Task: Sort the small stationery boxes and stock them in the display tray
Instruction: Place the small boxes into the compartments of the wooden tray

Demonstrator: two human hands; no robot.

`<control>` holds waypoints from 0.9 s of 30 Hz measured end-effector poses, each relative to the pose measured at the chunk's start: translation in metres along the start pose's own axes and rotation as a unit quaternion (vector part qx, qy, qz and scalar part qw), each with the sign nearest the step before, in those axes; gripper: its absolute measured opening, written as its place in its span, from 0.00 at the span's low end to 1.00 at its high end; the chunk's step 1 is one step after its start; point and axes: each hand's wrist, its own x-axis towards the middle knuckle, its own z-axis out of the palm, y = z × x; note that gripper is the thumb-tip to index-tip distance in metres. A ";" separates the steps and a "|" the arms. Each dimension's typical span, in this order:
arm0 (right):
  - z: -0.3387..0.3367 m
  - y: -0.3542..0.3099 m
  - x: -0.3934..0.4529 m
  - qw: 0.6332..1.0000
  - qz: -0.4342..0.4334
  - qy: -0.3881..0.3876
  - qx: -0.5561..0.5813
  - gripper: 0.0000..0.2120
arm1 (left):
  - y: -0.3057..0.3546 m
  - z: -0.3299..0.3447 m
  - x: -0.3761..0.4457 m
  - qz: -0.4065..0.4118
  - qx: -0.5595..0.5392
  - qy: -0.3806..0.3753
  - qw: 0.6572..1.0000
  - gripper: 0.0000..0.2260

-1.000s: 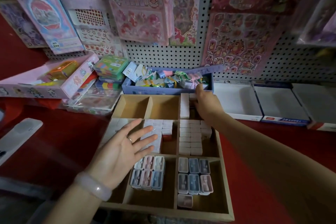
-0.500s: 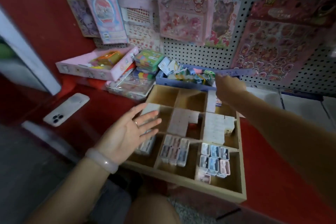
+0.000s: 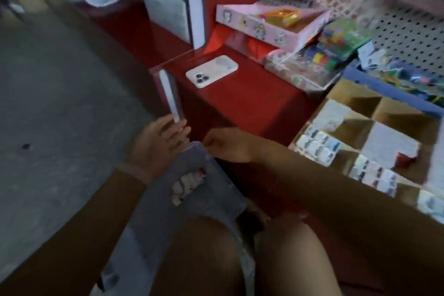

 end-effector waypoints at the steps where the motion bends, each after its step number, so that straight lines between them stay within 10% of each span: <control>1: 0.015 -0.001 0.016 0.999 0.009 -0.037 0.011 0.14 | -0.002 -0.022 0.009 -0.001 -0.016 0.026 1.000 0.12; 17: 0.209 0.115 0.178 0.973 0.064 -0.203 0.084 0.20 | -0.236 -0.222 0.154 -0.239 0.063 0.397 0.884 0.05; 27: 0.241 0.138 0.191 0.987 0.014 -0.160 0.004 0.21 | -0.241 -0.249 0.259 -0.193 0.041 0.408 0.892 0.23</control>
